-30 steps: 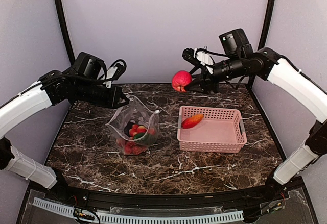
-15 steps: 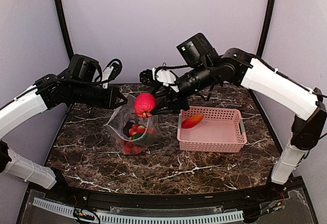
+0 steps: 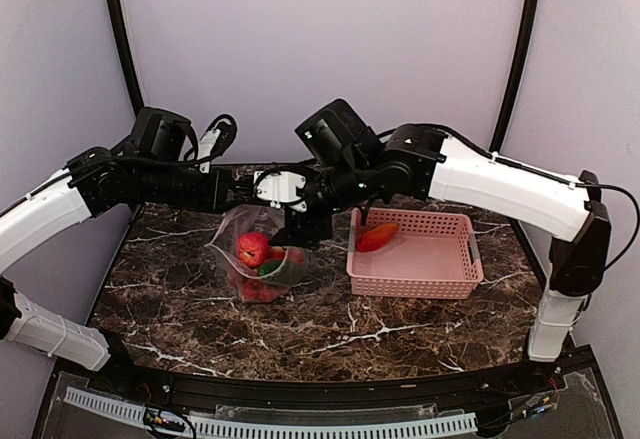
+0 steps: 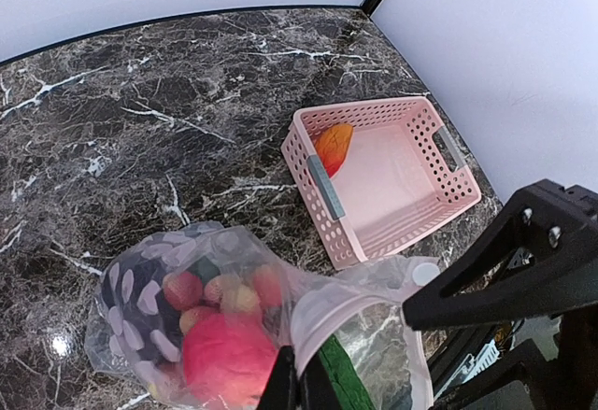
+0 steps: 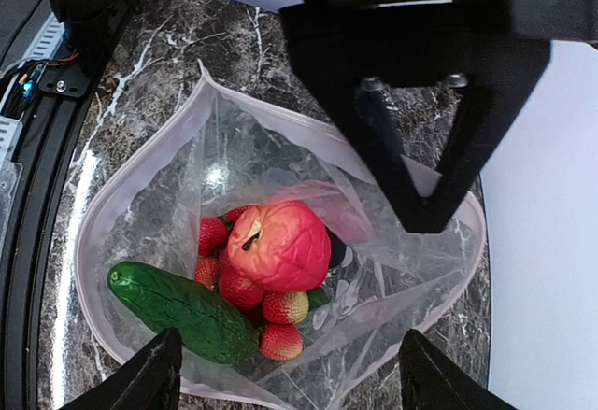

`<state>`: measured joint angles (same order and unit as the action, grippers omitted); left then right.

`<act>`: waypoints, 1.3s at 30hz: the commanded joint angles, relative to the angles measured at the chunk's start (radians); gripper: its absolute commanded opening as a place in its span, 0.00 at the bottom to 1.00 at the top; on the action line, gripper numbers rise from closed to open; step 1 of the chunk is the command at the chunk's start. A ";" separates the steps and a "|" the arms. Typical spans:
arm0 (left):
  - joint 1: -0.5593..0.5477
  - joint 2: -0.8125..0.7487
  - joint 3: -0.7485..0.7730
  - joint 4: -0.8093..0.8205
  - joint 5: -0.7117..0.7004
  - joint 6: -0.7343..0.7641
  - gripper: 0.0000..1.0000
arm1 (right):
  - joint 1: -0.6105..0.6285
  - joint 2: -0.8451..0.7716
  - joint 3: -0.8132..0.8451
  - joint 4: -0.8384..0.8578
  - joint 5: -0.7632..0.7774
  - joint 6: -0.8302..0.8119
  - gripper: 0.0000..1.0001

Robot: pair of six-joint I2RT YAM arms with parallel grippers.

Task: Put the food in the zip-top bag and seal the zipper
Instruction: Place the fake fruit in the zipper food storage bag, then pick up the fake fruit from the bin.

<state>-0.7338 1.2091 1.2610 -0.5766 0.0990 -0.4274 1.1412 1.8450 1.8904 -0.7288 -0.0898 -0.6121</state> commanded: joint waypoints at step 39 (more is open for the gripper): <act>-0.004 -0.038 -0.002 0.033 -0.002 0.029 0.01 | -0.466 -0.249 -0.548 0.020 0.001 -0.276 0.56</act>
<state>-0.7338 1.1835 1.2491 -0.5770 0.0757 -0.4034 0.6884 1.5471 1.3495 -0.7097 -0.1078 -0.8116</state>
